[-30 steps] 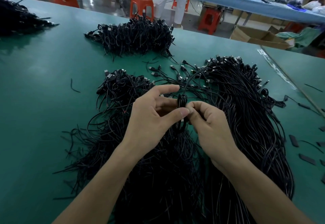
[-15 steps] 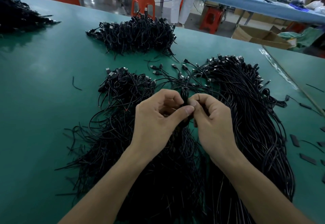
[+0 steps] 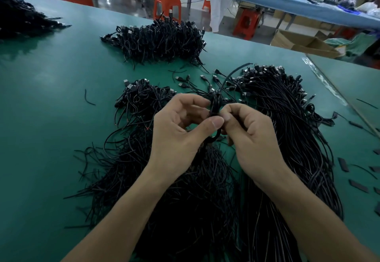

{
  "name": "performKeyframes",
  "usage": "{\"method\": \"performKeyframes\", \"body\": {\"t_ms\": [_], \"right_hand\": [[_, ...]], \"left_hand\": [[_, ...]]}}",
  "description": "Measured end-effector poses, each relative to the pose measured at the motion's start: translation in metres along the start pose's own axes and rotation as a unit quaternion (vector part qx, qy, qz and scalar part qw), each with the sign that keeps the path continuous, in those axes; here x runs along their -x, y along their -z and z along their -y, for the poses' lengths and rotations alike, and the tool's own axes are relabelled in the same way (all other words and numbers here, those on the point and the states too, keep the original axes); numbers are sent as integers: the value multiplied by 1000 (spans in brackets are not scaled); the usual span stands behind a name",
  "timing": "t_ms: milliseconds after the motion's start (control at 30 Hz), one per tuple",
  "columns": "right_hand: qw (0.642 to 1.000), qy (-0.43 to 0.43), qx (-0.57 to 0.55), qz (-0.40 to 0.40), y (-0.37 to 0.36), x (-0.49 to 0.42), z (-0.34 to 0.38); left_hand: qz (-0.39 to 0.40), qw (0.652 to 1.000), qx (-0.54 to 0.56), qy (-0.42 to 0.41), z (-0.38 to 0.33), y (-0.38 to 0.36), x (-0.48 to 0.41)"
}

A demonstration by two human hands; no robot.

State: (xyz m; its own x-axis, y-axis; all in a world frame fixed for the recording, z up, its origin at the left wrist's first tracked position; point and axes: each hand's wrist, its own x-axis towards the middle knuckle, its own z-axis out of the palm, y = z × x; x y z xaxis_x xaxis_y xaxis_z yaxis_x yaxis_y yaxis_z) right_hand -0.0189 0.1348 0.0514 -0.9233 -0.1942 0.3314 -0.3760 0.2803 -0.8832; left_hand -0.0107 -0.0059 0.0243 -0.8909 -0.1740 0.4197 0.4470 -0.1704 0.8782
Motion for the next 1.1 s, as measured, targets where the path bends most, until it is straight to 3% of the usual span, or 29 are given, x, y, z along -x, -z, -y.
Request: {"method": "performKeyframes", "body": {"t_ms": [300,433,500,567,667,867,967,1100], "right_hand": [[997,66,19,-23,-1,4,6],[997,60,33,-23,1,4,2],[998,46,47,-23,4,4,-1],[998,30,55,-13,6,4,-3],[999,0,47,0,7,2,-4],[990,-110,-78,47,11,5,-10],[966,-160,-187,82,14,6,-13],[962,-183,-181,88,16,3,-18]], "left_hand": [[-64,998,19,-20,-6,-9,6],[-26,992,83,89,-9,-8,3],[17,989,64,130,-7,-3,1],[32,994,-26,97,-4,1,-1],[41,981,-187,-17,-1,6,-4],[126,943,-263,-161,4,13,-4],[155,933,-271,-179,5,14,-4],[166,958,-214,-96,1,16,-1]]}}
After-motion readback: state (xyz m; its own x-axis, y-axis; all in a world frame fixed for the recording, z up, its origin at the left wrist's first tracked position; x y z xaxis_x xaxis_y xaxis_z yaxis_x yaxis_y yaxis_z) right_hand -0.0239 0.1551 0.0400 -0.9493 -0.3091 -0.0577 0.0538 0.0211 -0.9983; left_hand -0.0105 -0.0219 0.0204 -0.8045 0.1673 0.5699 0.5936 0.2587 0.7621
